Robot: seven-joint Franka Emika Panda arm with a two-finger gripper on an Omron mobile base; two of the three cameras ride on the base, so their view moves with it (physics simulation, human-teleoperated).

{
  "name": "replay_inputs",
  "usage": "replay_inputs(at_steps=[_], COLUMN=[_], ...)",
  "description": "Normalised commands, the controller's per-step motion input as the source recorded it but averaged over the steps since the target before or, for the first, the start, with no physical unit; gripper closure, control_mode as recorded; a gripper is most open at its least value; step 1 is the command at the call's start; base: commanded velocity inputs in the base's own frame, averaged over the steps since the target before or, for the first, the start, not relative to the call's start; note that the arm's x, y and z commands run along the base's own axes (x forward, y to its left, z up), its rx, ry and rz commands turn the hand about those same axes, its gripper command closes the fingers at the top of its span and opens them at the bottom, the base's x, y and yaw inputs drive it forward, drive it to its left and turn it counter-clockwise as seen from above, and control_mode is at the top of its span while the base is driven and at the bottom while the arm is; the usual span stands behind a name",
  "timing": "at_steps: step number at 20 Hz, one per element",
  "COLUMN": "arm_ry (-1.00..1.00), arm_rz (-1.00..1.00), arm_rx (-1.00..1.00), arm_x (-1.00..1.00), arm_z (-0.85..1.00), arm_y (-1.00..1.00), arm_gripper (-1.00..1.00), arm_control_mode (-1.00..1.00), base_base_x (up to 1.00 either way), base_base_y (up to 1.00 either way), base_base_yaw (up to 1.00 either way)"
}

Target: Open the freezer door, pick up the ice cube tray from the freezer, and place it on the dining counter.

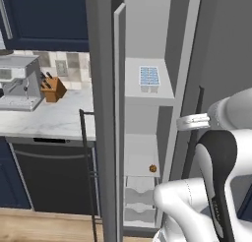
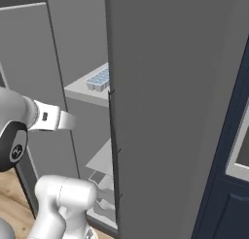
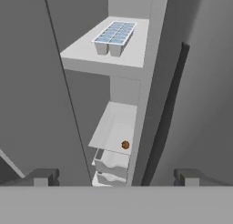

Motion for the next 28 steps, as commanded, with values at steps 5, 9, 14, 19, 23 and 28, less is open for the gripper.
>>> replay_inputs(at_steps=[5,9,14,19,23,28], arm_ry=[0.0,0.0,0.0,0.0,0.0,0.0], arm_rz=[0.0,0.0,0.0,0.0,0.0,0.0], arm_rx=[0.0,0.0,0.0,0.0,0.0,0.0], arm_x=[0.0,0.0,0.0,0.0,0.0,0.0], arm_z=[0.0,0.0,0.0,0.0,0.0,0.0], arm_y=[0.0,0.0,0.0,0.0,0.0,0.0], arm_gripper=[-1.0,-1.0,-1.0,-1.0,-1.0,-1.0], arm_control_mode=[1.0,1.0,1.0,1.0,1.0,1.0], base_base_x=[0.46,0.56,0.62,0.48,0.47,0.55], base_base_y=[0.26,0.0,0.0,-0.01,0.0,0.0], base_base_yaw=[0.03,0.0,0.0,0.02,0.01,0.0])
